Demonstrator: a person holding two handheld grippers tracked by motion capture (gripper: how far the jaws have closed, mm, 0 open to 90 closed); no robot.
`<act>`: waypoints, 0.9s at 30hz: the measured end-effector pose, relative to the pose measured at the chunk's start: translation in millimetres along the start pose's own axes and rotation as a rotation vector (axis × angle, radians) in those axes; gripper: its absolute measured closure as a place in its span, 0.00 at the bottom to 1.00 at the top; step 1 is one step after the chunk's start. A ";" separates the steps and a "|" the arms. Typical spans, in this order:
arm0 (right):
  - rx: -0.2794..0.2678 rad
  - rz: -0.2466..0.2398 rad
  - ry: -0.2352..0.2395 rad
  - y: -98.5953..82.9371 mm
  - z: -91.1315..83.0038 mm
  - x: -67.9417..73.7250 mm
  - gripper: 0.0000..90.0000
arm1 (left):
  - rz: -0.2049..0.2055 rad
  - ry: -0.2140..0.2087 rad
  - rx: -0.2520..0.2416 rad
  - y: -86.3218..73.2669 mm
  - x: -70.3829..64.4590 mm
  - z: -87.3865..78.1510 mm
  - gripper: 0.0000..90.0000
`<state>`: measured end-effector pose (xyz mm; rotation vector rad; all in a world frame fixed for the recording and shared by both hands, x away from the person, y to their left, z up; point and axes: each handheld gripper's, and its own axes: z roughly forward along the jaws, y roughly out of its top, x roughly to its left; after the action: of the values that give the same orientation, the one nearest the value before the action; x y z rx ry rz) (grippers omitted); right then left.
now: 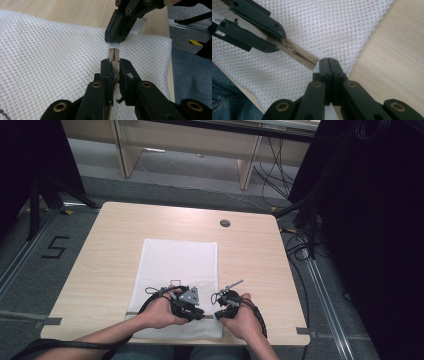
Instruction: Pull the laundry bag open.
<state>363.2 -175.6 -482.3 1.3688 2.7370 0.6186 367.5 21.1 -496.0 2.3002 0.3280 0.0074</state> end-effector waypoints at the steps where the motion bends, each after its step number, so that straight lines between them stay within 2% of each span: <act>1: -0.001 -0.001 0.000 0.0 0.0 -0.1 1.00 | -0.009 -0.004 -0.007 0.0 0.0 -0.3 0.91; 2: -0.003 -0.006 0.001 0.0 0.2 -0.4 1.00 | -0.009 -0.009 -0.008 -0.1 0.2 -0.1 0.91; 3: -0.002 -0.007 0.000 0.2 0.2 -0.4 1.00 | 0.004 0.003 0.003 -0.2 0.1 -0.9 0.91; 5: -0.004 -0.012 -0.002 0.4 0.3 -0.2 1.00 | -0.002 -0.002 0.004 -0.7 0.9 -1.5 0.91; 6: -0.003 -0.011 -0.006 0.5 0.2 0.4 1.00 | 0.011 -0.001 0.001 -0.8 1.6 -2.0 0.91; 7: -0.003 -0.011 -0.006 0.5 0.2 0.4 1.00 | -0.016 -0.003 -0.008 -1.4 0.9 -1.9 0.91; 10: -0.003 -0.011 -0.006 0.5 0.2 0.4 1.00 | -0.004 -0.003 -0.001 -1.0 1.1 -1.9 0.91; 27: -0.003 -0.012 -0.005 0.6 0.2 0.2 1.00 | 0.000 0.001 0.004 -2.4 1.9 -3.9 0.91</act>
<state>363.5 -175.0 -482.3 1.3510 2.7372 0.6175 368.3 25.9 -495.3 2.3042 0.3288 0.0076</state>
